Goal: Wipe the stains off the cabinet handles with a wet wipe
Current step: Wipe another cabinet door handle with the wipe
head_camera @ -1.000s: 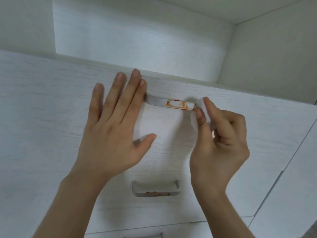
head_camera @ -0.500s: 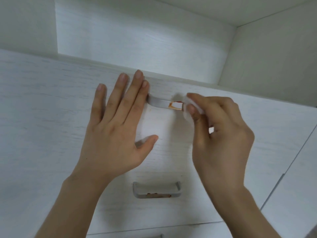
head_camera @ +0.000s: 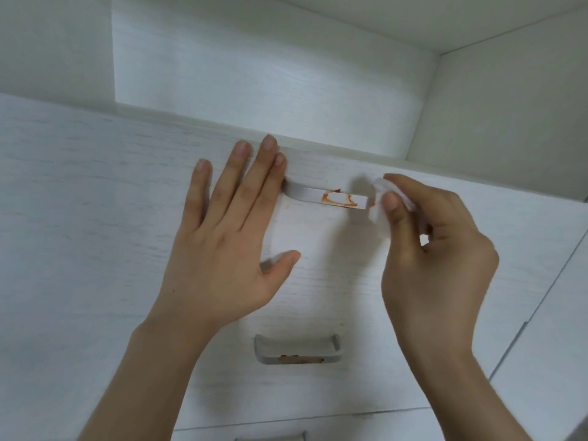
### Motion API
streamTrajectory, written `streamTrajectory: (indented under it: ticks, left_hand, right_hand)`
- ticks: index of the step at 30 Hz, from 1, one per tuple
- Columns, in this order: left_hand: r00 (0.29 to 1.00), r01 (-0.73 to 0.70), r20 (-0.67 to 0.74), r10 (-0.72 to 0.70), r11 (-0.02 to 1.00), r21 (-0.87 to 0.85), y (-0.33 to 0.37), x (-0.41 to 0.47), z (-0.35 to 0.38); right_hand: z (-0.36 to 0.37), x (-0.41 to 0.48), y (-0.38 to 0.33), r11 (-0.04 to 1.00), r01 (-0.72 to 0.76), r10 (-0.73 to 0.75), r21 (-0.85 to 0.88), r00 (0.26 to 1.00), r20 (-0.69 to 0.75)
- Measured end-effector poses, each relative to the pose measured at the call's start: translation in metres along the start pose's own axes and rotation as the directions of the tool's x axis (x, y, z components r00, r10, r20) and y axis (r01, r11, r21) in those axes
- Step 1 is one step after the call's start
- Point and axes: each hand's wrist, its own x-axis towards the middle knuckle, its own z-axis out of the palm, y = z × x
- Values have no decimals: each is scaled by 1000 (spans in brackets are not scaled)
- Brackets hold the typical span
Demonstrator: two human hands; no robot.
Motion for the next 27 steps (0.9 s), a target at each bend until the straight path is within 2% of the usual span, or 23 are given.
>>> streamTrajectory:
  ticks: [10, 12, 15, 17, 20, 24, 27]
  left_hand:
    - [1000, 3, 10, -3, 1000, -2, 1, 0, -1]
    - [1000, 0, 22, 0, 1000, -1, 0, 1, -1]
    - [1000, 1, 25, -1, 1000, -6, 0, 1, -2]
    - [1000, 0, 23, 0, 1000, -7, 0, 1, -1]
    - [1000, -5, 14, 5, 1000, 6, 0, 0, 0]
    - [1000, -4, 15, 3, 1000, 10, 0, 0, -1]
    - [1000, -6, 27, 6, 1000, 0, 0, 1, -2]
  right_hand:
    - [13, -13, 4, 991, 127, -129, -28, 988, -84]
    - [14, -14, 6, 996, 91, -88, 20, 991, -98]
    - [14, -17, 9, 985, -45, 75, 168, 981, -177]
    - [17, -19, 8, 987, -20, 52, 161, 978, -200]
    - [20, -20, 9, 995, 93, -86, 33, 981, -174]
    - [25, -21, 6, 996, 52, -34, 74, 974, -222]
    - [22, -22, 2, 993, 27, -5, 113, 981, -194]
